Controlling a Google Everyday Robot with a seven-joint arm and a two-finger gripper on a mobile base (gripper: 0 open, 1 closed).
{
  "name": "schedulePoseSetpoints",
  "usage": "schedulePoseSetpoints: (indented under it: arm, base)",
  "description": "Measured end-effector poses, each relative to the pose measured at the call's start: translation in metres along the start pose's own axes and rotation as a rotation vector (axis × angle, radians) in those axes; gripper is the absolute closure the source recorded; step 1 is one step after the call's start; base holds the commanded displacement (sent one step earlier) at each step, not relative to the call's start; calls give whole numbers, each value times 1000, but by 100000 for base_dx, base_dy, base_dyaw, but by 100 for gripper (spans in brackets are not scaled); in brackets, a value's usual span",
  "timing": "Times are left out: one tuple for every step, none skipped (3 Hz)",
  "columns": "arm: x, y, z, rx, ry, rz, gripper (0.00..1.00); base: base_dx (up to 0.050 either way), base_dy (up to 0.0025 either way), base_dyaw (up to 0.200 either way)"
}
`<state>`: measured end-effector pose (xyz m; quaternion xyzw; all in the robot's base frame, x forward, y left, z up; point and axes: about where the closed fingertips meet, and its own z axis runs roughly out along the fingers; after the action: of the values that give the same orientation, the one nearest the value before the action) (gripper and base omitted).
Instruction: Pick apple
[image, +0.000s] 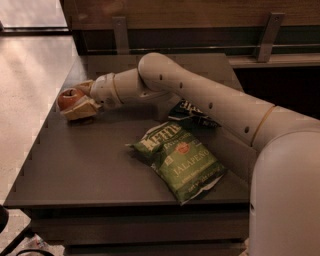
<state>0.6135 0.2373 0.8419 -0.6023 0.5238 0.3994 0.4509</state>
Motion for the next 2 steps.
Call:
schedulePoseSetpoints:
  arm:
    - [-1, 1, 2, -4, -1, 0, 100]
    - [-3, 1, 1, -4, -1, -5, 100]
  base:
    - [0, 0, 0]
    - [0, 0, 0]
